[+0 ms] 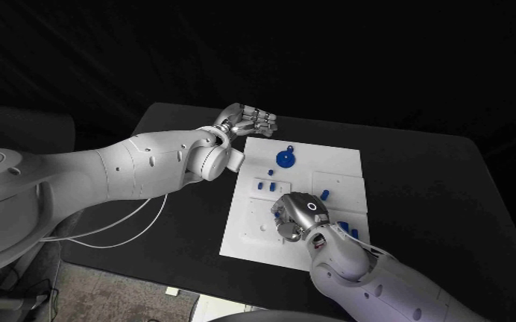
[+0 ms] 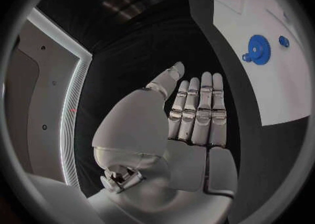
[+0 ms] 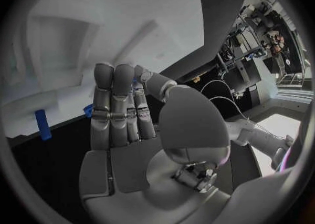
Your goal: Assemble the parts on the task board
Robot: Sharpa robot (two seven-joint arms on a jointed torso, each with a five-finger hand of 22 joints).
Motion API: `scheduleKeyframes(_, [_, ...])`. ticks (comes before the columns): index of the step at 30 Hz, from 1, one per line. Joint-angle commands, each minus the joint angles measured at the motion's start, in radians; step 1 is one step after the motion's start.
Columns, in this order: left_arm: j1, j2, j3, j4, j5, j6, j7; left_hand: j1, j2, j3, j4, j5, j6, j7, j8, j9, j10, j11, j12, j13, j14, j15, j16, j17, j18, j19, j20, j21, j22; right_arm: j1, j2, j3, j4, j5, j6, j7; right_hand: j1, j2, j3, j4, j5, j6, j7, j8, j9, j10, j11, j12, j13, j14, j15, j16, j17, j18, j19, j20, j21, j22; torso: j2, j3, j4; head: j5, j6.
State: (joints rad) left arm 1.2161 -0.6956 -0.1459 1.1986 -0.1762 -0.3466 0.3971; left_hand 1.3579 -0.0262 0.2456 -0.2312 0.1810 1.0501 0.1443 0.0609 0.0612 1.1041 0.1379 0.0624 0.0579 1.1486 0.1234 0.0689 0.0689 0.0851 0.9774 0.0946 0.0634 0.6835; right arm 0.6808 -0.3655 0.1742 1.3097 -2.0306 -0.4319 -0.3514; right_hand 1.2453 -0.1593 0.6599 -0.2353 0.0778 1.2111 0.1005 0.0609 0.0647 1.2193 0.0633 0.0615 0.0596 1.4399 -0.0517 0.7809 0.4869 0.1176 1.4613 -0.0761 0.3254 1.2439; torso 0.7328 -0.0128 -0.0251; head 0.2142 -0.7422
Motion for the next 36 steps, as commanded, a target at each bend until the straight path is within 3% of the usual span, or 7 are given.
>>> scheduleKeyframes(1, [0.000, 0.001, 0.001, 0.002, 0.001, 0.016, 0.001, 0.002, 0.005, -0.004, 0.005, 0.002, -0.007, 0.003, 0.003, 0.001, -0.006, -0.001, -0.002, 0.000, -0.006, -0.002, -0.006, 0.000, 0.011, 0.000, 0.005, 0.005, -0.001, -0.003, 0.000, -0.003, 0.002, 0.026, 0.021, 0.014, 0.002, -0.019, -0.006, 0.002, 0.011, -0.014, 0.002, 0.002, -0.001, -0.035, 0.010, -0.003, -0.001, 0.003, 0.010, -0.006, -0.007, 0.019, 0.000, 0.011, -0.015, -0.006, 0.000, 0.0003, 0.0000, 0.000, -0.001])
scheduleKeyframes(9, [0.000, -0.001, 0.001, 0.001, 0.004, 0.017, 0.000, 0.003, 0.005, -0.005, 0.006, 0.002, -0.008, 0.003, 0.003, 0.001, -0.007, 0.000, -0.002, 0.000, -0.007, -0.002, -0.006, 0.000, 0.011, 0.002, 0.006, 0.005, -0.007, -0.003, -0.003, -0.003, 0.005, 0.053, -0.015, 0.027, 0.005, -0.040, -0.027, -0.002, 0.015, -0.061, 0.015, 0.000, -0.003, -0.074, 0.021, -0.003, -0.001, 0.000, 0.017, -0.004, -0.022, 0.030, 0.008, 0.019, -0.036, -0.013, 0.000, 0.0007, -0.0005, 0.000, -0.002])
scheduleKeyframes(25, [0.000, -0.005, 0.001, -0.001, 0.008, 0.017, -0.001, 0.004, 0.005, -0.007, 0.006, 0.002, -0.009, 0.003, 0.003, 0.001, -0.009, 0.000, -0.002, 0.000, -0.007, -0.001, -0.006, 0.000, 0.012, 0.003, 0.006, 0.006, -0.015, -0.003, -0.027, 0.000, 0.062, 0.090, -0.134, 0.039, 0.029, -0.052, -0.114, -0.003, 0.022, -0.111, 0.009, 0.001, -0.002, -0.118, 0.028, -0.003, -0.001, 0.005, 0.022, -0.008, -0.051, 0.038, 0.030, 0.026, -0.078, -0.034, 0.000, 0.0006, -0.0006, -0.001, -0.001])
scheduleKeyframes(28, [0.000, -0.006, 0.001, -0.002, 0.008, 0.017, -0.001, 0.004, 0.005, -0.007, 0.006, 0.002, -0.009, 0.003, 0.003, 0.001, -0.009, 0.000, -0.002, 0.000, -0.007, -0.001, -0.006, 0.000, 0.012, 0.003, 0.006, 0.006, -0.015, -0.003, -0.042, 0.013, 0.094, 0.099, -0.134, 0.040, 0.027, -0.052, -0.128, 0.003, 0.028, -0.113, 0.008, 0.001, -0.002, -0.110, 0.026, -0.003, -0.001, 0.008, 0.021, -0.007, -0.054, 0.037, 0.034, 0.027, -0.082, -0.036, -0.001, 0.0005, -0.0012, -0.002, 0.001])
scheduleKeyframes(32, [0.000, -0.008, 0.001, -0.003, 0.009, 0.017, -0.001, 0.004, 0.005, -0.007, 0.006, 0.002, -0.009, 0.003, 0.003, 0.001, -0.009, 0.000, -0.002, 0.000, -0.007, -0.001, -0.006, 0.000, 0.012, 0.003, 0.006, 0.006, -0.015, -0.003, -0.061, 0.044, 0.129, 0.083, -0.106, 0.014, 0.018, -0.049, -0.129, 0.007, 0.042, -0.113, 0.012, 0.001, -0.002, -0.076, 0.020, -0.003, -0.001, 0.011, 0.018, -0.004, -0.054, 0.033, 0.038, 0.024, -0.083, -0.037, -0.001, -0.0001, -0.0029, -0.003, 0.002])
scheduleKeyframes(33, [0.000, -0.008, 0.001, -0.003, 0.009, 0.017, -0.001, 0.004, 0.005, -0.007, 0.006, 0.002, -0.009, 0.003, 0.003, 0.001, -0.009, 0.000, -0.002, 0.000, -0.007, -0.001, -0.006, 0.000, 0.012, 0.003, 0.006, 0.006, -0.015, -0.003, -0.068, 0.056, 0.137, 0.076, -0.095, 0.004, 0.018, -0.053, -0.125, 0.004, 0.059, -0.109, 0.020, 0.002, -0.002, -0.071, 0.020, -0.003, -0.001, 0.012, 0.017, -0.002, -0.053, 0.032, 0.039, 0.022, -0.081, -0.036, -0.001, -0.0001, -0.0033, -0.003, 0.002])
scheduleKeyframes(36, [0.000, -0.009, 0.001, -0.003, 0.010, 0.017, -0.001, 0.007, 0.006, -0.007, 0.004, 0.001, -0.009, 0.003, 0.003, 0.001, -0.008, 0.000, -0.002, 0.000, -0.007, -0.002, -0.006, 0.000, 0.012, 0.004, 0.006, 0.006, -0.017, -0.002, -0.091, 0.088, 0.156, 0.063, -0.059, -0.022, 0.009, -0.063, -0.096, 0.002, 0.063, -0.113, 0.019, 0.001, -0.002, -0.048, 0.016, -0.003, 0.000, 0.010, 0.015, 0.011, -0.044, 0.026, 0.039, 0.018, -0.066, -0.023, -0.001, -0.0008, -0.0009, -0.003, 0.002])
